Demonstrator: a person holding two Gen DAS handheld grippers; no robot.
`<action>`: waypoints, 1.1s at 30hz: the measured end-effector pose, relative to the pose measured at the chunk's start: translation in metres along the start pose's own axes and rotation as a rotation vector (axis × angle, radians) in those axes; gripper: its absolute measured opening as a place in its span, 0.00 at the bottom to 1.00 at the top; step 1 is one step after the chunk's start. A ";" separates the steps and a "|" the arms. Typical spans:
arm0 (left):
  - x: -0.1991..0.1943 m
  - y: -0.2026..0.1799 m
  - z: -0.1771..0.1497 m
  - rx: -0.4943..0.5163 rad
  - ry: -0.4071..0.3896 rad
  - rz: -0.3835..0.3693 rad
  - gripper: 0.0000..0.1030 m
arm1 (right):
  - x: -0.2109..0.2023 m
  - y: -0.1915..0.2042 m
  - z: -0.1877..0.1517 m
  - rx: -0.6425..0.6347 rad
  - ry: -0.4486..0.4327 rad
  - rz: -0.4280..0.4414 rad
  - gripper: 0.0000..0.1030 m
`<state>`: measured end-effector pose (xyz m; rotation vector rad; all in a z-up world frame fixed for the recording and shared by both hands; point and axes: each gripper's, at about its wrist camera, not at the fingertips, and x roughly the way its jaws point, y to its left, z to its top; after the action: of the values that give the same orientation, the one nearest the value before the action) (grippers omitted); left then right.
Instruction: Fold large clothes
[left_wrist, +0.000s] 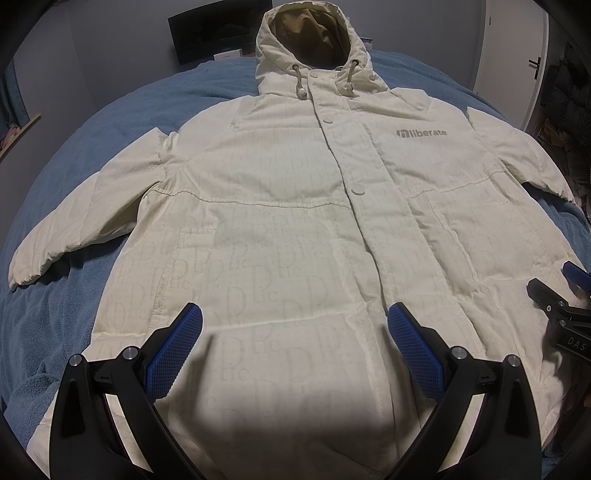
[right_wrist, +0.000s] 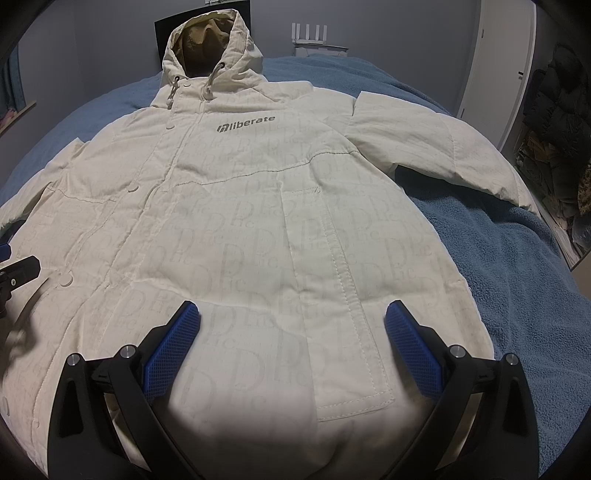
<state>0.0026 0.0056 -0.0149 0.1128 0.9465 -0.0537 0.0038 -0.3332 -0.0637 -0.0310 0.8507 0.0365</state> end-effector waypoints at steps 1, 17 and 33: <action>0.000 0.000 0.001 0.000 0.000 0.000 0.94 | 0.000 0.000 0.000 0.000 0.000 0.000 0.94; 0.002 -0.001 -0.001 0.000 0.004 -0.001 0.94 | 0.000 0.002 0.001 0.000 0.001 -0.001 0.94; -0.028 -0.006 0.043 0.088 -0.048 0.011 0.94 | -0.035 -0.084 0.072 0.298 -0.111 0.105 0.94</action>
<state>0.0200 -0.0056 0.0323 0.1969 0.8957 -0.0874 0.0388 -0.4145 0.0109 0.2936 0.7394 0.0094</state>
